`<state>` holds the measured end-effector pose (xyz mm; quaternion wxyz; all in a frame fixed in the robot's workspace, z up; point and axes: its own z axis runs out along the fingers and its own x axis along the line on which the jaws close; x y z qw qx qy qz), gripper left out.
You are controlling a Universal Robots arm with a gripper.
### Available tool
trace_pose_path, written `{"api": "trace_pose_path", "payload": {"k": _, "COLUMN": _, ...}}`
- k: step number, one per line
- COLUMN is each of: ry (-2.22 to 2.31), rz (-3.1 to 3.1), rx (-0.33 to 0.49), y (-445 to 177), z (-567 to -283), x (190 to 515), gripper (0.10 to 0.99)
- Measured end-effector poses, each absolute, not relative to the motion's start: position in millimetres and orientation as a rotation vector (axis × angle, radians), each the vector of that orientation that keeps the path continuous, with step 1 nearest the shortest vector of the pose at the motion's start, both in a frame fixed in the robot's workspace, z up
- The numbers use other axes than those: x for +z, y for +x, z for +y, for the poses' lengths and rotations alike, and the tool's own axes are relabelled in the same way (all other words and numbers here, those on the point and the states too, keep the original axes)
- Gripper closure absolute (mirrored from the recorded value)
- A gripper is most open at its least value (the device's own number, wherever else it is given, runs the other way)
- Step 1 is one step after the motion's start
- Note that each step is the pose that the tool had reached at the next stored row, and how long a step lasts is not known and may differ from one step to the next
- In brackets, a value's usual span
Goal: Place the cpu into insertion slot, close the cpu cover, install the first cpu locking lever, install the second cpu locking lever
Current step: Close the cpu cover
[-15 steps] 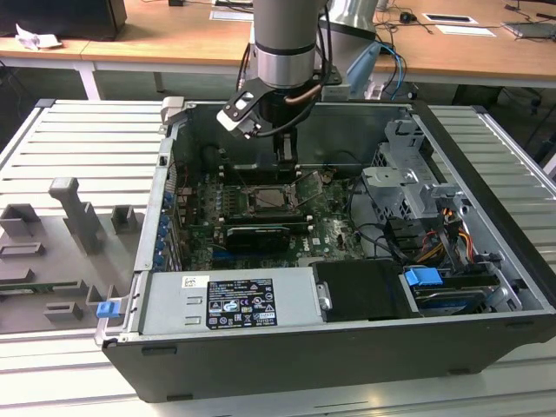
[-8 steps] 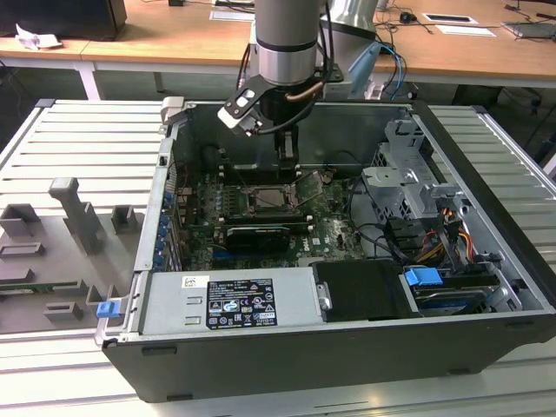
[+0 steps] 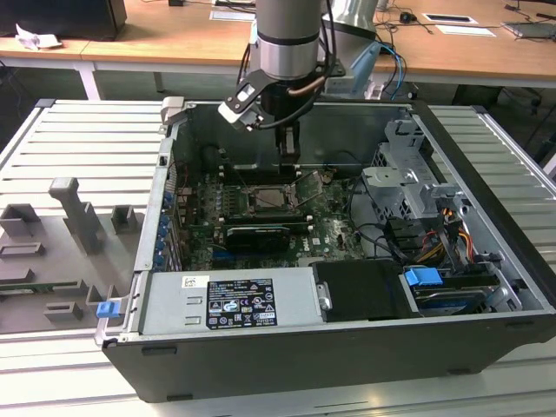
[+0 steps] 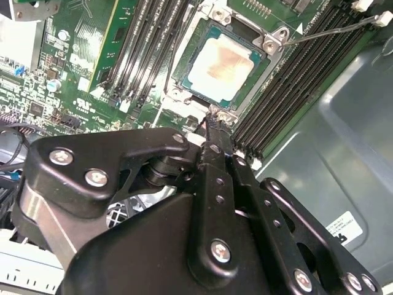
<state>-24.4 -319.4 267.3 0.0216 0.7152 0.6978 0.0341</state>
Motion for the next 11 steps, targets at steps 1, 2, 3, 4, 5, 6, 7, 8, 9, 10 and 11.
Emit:
{"api": "trace_pose_path", "payload": {"k": 1, "ry": 2.216, "rz": 2.163, "rx": 0.106, "y": -24, "z": -319, "x": 268, "gripper": 0.980}}
{"api": "trace_pose_path", "payload": {"k": 2, "ry": 2.216, "rz": 2.163, "rx": 0.106, "y": -24, "z": -319, "x": 268, "gripper": 0.980}}
{"api": "trace_pose_path", "payload": {"k": 3, "ry": 2.216, "rz": 2.163, "rx": 0.106, "y": -24, "z": -319, "x": 268, "gripper": 0.980}}
{"api": "trace_pose_path", "payload": {"k": 4, "ry": 2.216, "rz": 2.163, "rx": 0.105, "y": -23, "z": -319, "x": 268, "gripper": 0.980}}
{"api": "trace_pose_path", "payload": {"k": 5, "ry": 2.216, "rz": 2.163, "rx": 0.105, "y": -23, "z": -319, "x": 269, "gripper": 0.980}}
{"api": "trace_pose_path", "payload": {"k": 6, "ry": 2.217, "rz": 2.162, "rx": 0.106, "y": -23, "z": -319, "x": 270, "gripper": 0.980}}
{"api": "trace_pose_path", "payload": {"k": 7, "ry": 2.217, "rz": 2.162, "rx": 0.106, "y": -23, "z": -319, "x": 271, "gripper": 0.980}}
{"api": "trace_pose_path", "payload": {"k": 8, "ry": 2.217, "rz": 2.162, "rx": 0.106, "y": -22, "z": -319, "x": 271, "gripper": 0.980}}
{"api": "trace_pose_path", "payload": {"k": 9, "ry": 2.217, "rz": 2.162, "rx": 0.106, "y": -20, "z": -319, "x": 271, "gripper": 0.980}}
{"api": "trace_pose_path", "payload": {"k": 10, "ry": 2.217, "rz": 2.162, "rx": 0.106, "y": -17, "z": -319, "x": 271, "gripper": 0.980}}
{"api": "trace_pose_path", "payload": {"k": 11, "ry": 2.217, "rz": 2.162, "rx": 0.106, "y": -11, "z": -319, "x": 271, "gripper": 0.980}}
